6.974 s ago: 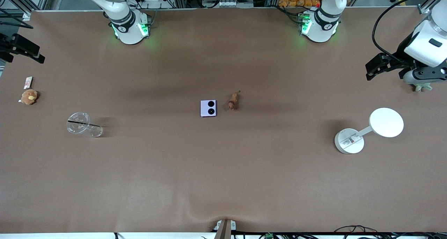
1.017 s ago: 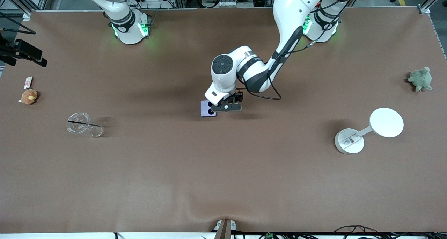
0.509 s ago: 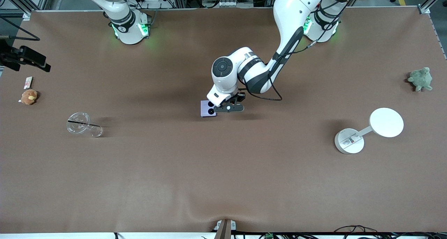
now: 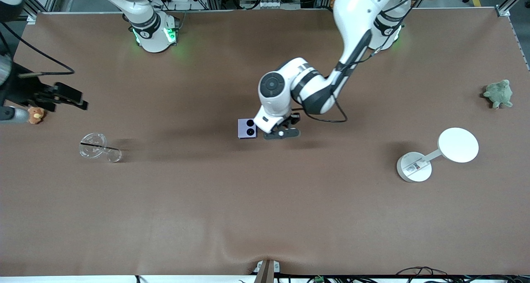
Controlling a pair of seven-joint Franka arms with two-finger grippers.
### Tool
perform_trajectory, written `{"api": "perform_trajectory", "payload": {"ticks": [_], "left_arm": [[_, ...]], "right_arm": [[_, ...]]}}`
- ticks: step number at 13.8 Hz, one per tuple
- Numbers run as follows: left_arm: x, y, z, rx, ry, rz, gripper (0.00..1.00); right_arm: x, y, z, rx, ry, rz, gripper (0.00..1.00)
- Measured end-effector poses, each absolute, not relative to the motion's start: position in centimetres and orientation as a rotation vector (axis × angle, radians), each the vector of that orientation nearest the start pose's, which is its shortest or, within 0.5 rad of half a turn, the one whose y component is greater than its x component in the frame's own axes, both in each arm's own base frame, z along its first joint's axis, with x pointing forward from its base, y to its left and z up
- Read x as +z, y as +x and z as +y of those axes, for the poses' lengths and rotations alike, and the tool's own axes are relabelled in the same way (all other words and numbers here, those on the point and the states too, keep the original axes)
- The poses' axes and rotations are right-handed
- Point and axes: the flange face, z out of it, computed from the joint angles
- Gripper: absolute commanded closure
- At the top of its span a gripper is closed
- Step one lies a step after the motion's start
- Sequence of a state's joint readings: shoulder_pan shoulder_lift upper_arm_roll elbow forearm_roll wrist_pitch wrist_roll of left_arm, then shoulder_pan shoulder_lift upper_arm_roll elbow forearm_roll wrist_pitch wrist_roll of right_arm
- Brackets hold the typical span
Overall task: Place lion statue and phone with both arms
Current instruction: 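Carry the lion toward the lamp while the right gripper reaches the phone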
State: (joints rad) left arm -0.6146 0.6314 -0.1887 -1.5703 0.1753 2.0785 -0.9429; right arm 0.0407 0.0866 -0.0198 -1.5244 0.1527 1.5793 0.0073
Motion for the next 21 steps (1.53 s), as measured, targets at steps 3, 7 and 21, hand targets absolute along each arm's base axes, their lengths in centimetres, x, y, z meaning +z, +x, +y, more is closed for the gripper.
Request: {"api": "perform_trajectory", "payload": {"ticks": [3,7,21], "left_arm": [[32.2,53.5,-42.5,0.035,-3.035,-0.151,1.0],[35.6,57.7,-35.4,0.02,-3.033,-0.226,1.0],[30.0,61.1,-14.7,0.171,-3.015,-0.202,1.0]], "right_arm": [[58.1,60.0,7.4,-0.027,-2.959,-0.093,0.0],[54.7,61.9,14.4,-0.089,-2.922,-0.212,0.0],[38.8,58.5,33.2,0.243,-2.925,-0.476,0.0]]}}
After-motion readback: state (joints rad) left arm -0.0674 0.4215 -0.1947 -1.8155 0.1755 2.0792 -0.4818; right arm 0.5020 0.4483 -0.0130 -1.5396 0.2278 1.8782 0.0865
